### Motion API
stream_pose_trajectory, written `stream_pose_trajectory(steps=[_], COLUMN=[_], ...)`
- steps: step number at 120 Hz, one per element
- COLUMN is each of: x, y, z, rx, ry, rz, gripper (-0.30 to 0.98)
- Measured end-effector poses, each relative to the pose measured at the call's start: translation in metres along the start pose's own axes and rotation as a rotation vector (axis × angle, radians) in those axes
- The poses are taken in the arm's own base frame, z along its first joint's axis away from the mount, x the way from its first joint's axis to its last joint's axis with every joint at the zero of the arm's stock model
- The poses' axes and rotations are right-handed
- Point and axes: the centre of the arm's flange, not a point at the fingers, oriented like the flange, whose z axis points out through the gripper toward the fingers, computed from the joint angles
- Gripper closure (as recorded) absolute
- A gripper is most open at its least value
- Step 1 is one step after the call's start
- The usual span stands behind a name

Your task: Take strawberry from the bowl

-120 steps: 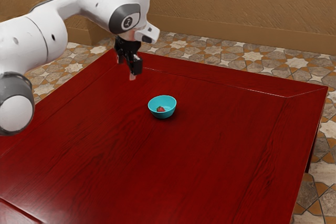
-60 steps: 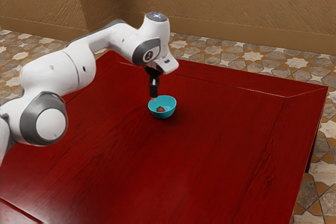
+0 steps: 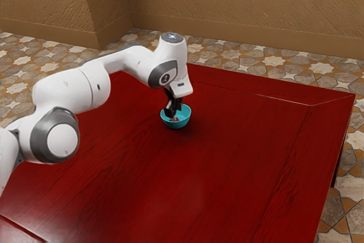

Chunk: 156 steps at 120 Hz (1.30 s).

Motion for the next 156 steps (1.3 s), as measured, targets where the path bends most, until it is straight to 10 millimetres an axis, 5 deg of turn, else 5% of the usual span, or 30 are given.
stream_pose_trajectory(steps=[98, 122, 140, 156], x=[-0.023, -0.022, -0.022, -0.024], y=[-0.004, -0.005, -0.007, -0.011], z=[0.038, 0.038, 0.026, -0.03], rx=[-0.002, 0.017, 0.03, 0.075], ry=[0.133, 0.133, 0.125, 0.103], rz=[0.12, 0.14, 0.155, 0.173], gripper=[0.39, 0.59, 0.66, 0.68])
